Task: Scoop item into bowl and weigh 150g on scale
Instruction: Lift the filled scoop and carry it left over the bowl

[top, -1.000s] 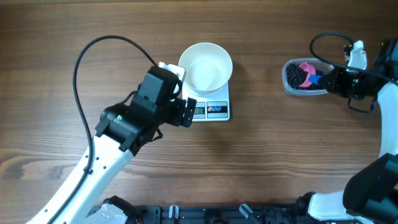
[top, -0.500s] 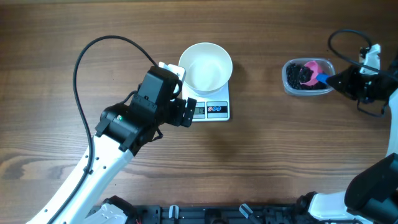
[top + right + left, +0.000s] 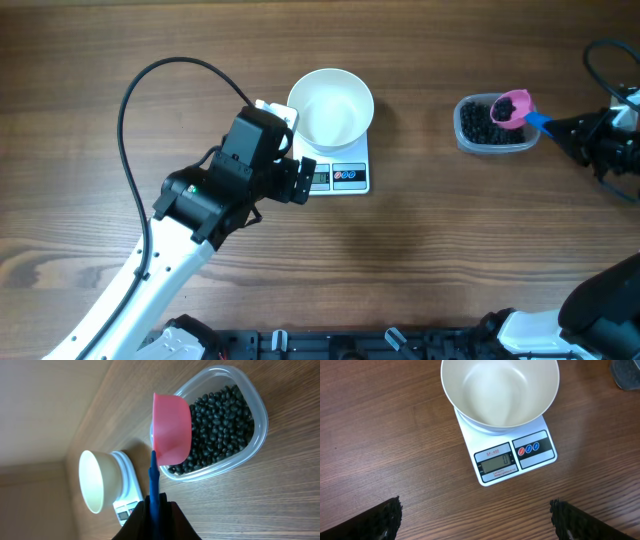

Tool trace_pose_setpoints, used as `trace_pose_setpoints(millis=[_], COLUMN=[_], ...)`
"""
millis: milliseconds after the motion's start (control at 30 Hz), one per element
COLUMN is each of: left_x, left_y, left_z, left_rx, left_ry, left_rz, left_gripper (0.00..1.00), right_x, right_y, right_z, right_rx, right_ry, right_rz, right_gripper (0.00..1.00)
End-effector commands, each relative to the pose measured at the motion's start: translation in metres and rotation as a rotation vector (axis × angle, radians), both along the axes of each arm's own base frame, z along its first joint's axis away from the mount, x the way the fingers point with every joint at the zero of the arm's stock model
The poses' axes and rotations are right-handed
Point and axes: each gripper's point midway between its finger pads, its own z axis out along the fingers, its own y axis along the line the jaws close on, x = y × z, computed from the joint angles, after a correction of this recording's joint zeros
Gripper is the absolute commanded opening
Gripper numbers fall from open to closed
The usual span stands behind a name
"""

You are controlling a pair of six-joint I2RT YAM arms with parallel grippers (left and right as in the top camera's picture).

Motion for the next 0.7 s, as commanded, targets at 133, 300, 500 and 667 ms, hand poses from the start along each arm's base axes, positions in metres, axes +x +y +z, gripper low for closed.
trace_pose_setpoints(millis=[133,300,500,667], left_x=[0.000,0.000,0.000,0.000], left_y=[-0.001,-0.001,-0.001,-0.001], left_z=[-0.002,-0.002,-0.002,-0.002], left_rx=[0.006,0.006,0.007,0.006], left_ry=[0.004,0.004,0.004,0.004], left_rz=[-0.021,-0.021,-0.021,-0.021], left_gripper=[1.00,1.00,1.00,1.00], right_x=[0.002,0.002,0.005,0.005], right_y=[0.006,0.017,0.030,0.046], right_z=[0.005,0.017,0.036,0.045], right_rx=[0.138,0.218,0.324,0.377], right_ry=[0.017,-0.022,-0.091,-0.108], right_rz=[-0.043,-0.015,0.026,0.073], right_gripper=[0.04,0.04,0.04,0.04])
